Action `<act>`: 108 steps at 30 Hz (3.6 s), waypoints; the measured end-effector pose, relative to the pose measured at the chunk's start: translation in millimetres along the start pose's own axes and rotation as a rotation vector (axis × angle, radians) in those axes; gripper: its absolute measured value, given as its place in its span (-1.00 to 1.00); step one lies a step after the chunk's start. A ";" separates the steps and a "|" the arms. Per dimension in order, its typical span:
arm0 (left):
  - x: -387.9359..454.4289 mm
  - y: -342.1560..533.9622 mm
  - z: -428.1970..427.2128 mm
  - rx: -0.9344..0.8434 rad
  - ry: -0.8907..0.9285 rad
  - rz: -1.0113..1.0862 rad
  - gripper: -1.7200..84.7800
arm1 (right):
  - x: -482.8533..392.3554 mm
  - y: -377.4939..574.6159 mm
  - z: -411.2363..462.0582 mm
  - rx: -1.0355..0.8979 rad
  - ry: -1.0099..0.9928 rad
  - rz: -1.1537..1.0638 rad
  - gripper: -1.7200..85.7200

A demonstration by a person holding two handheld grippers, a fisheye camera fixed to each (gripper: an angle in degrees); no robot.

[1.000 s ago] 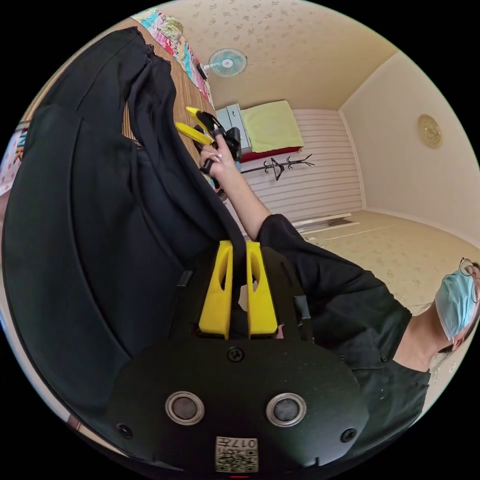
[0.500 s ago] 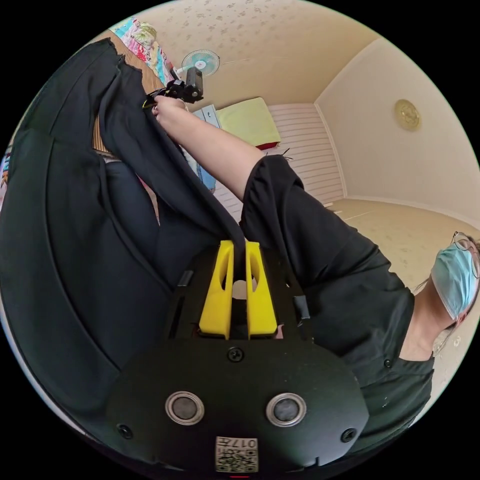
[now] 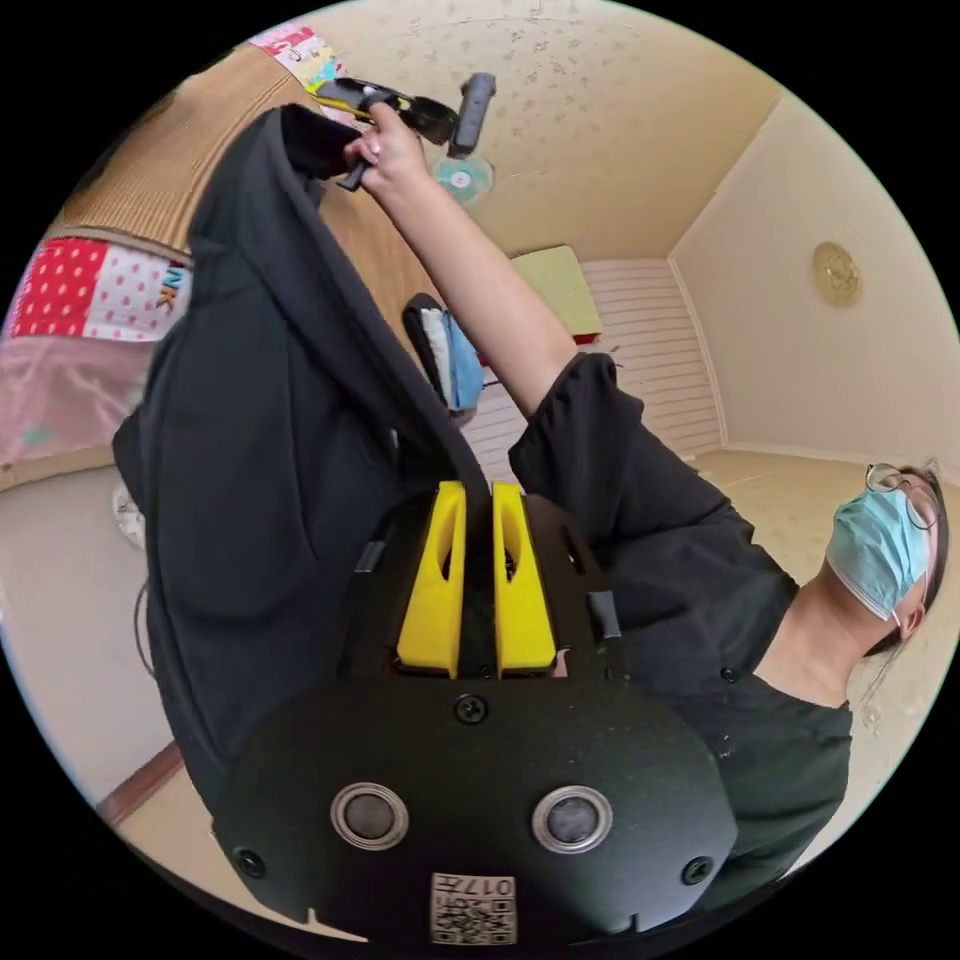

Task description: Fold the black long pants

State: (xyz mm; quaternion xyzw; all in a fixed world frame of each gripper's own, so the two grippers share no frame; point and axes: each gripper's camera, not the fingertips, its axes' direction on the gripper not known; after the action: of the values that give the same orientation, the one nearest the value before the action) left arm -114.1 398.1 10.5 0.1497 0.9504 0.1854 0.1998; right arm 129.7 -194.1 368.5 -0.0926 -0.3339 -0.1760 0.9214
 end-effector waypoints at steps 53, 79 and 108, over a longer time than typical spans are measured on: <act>21.5 -33.7 -135.4 0.042 -0.168 -0.282 -0.73 | -18.7 449.3 -236.8 -0.369 -0.640 0.145 -0.86; -150.9 -190.3 -23.6 0.043 0.172 -0.310 -0.63 | 114.0 388.0 -138.2 -0.012 -0.605 0.621 -0.79; 63.2 -122.1 -41.4 0.130 0.219 0.335 -0.87 | 32.7 375.8 -364.8 0.409 -0.770 0.258 -0.92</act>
State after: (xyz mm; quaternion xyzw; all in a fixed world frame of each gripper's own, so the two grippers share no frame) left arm -213.2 300.4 -25.1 0.2971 0.9383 0.1695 0.0514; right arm 510.7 38.2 92.6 -0.0083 -0.6660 0.0573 0.7437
